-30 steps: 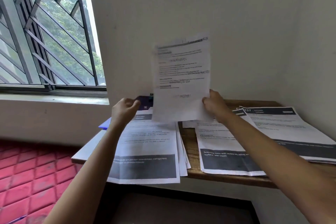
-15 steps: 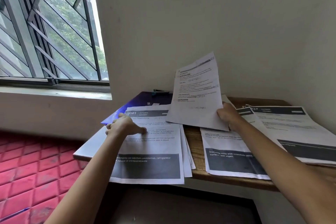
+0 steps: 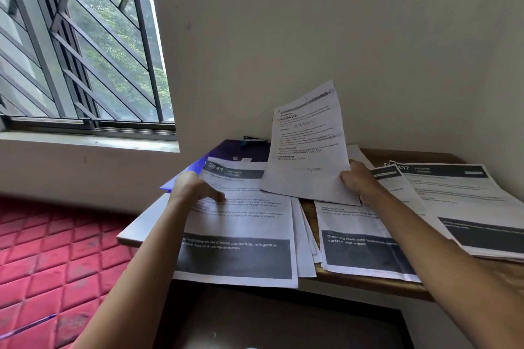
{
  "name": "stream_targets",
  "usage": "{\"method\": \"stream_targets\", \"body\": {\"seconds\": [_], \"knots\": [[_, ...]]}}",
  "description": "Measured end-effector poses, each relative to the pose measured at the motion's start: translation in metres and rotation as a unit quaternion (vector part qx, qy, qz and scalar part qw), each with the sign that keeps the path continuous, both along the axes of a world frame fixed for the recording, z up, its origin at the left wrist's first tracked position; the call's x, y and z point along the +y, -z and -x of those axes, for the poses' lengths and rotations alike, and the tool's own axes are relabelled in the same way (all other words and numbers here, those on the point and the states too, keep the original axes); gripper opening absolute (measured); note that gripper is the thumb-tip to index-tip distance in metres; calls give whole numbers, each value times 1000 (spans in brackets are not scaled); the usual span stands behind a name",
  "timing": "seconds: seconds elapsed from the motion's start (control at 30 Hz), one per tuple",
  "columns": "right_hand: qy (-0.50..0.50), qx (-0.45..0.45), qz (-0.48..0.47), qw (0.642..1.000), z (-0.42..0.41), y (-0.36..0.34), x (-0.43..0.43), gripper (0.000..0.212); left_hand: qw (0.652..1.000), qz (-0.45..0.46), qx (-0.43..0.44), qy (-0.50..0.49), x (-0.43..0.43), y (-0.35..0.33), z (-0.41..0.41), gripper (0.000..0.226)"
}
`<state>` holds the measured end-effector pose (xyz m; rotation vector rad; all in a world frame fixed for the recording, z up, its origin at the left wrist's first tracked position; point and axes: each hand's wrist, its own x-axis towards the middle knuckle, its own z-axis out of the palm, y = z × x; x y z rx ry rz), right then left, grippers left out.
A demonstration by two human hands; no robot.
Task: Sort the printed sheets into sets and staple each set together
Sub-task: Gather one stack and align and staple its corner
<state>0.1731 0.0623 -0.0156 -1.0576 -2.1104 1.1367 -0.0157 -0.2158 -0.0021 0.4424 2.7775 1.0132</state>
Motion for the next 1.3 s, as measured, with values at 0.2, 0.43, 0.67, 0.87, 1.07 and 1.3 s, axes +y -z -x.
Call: {"method": "stream_targets", "body": {"seconds": [0.2, 0.43, 0.67, 0.87, 1.07, 1.3], "knots": [[-1, 9, 3, 1000, -1, -2, 0, 42, 968, -220, -110, 44, -18, 4, 0, 44], [-21, 48, 15, 998, 0, -4, -3, 40, 943, -305, -120, 60, -45, -3, 4, 24], [-51, 36, 18, 998, 9, -14, -11, 40, 941, -332, -48, 46, -95, -27, 16, 59], [-93, -45, -6, 995, 29, -20, -29, 36, 929, -368, -27, 40, -128, -54, 15, 55], [-99, -92, -54, 989, 44, -11, -48, 36, 926, -377, -21, 14, -146, -63, 20, 23], [-66, -120, -117, 984, 45, -11, -52, 35, 914, -404, -44, 12, -152, -69, 10, 24]]}}
